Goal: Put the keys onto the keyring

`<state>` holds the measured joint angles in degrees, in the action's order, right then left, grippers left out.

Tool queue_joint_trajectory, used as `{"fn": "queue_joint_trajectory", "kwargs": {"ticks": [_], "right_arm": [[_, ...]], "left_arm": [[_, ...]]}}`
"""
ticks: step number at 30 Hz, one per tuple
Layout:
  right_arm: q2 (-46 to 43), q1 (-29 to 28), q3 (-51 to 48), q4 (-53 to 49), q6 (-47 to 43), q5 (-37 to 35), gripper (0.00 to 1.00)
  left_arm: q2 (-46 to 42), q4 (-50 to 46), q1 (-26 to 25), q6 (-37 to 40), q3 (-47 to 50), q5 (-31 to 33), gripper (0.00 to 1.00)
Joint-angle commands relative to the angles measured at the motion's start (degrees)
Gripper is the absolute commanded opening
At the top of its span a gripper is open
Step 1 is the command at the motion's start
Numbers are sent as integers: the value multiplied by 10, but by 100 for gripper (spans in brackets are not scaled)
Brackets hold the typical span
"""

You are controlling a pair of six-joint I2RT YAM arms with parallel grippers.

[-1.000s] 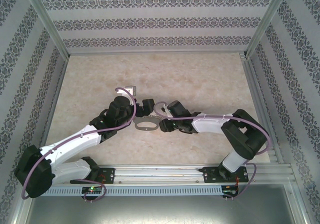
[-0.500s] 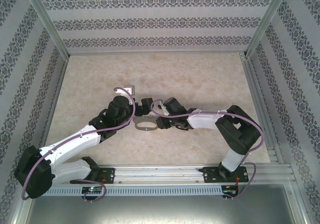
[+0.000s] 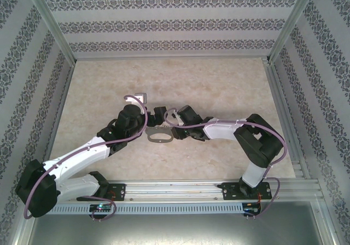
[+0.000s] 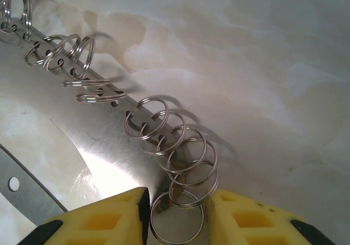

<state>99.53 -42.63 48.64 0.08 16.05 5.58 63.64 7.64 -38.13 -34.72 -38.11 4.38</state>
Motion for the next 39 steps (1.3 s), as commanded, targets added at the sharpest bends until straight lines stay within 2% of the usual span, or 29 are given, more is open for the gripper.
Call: {"fn": "queue_joint_trajectory", "kwargs": {"ticks": [1,16,18,23,26,33,39], "right_arm": [[9,-8,15,-11,-18,-21,31],[2,-9,15,-16,-31,-8,7],[-1,-9,14,-17,-31,-7,6],[-31,-8,2,-14,-9,-7,26],[-62,-6,-9,-12,14,-3,32],[-111,6,-37,-14,85,-19,34],[-102,8,-53,-14,125,-25,32]], "left_arm": [[-9,9,3,5,3,-12,100],[-7,16,4,1,7,-15,100],[-8,17,4,1,7,-15,100],[-7,17,4,1,4,-18,100],[-8,18,4,0,4,-18,100],[-8,22,4,1,5,-18,100],[-9,21,4,3,6,-19,100]]}}
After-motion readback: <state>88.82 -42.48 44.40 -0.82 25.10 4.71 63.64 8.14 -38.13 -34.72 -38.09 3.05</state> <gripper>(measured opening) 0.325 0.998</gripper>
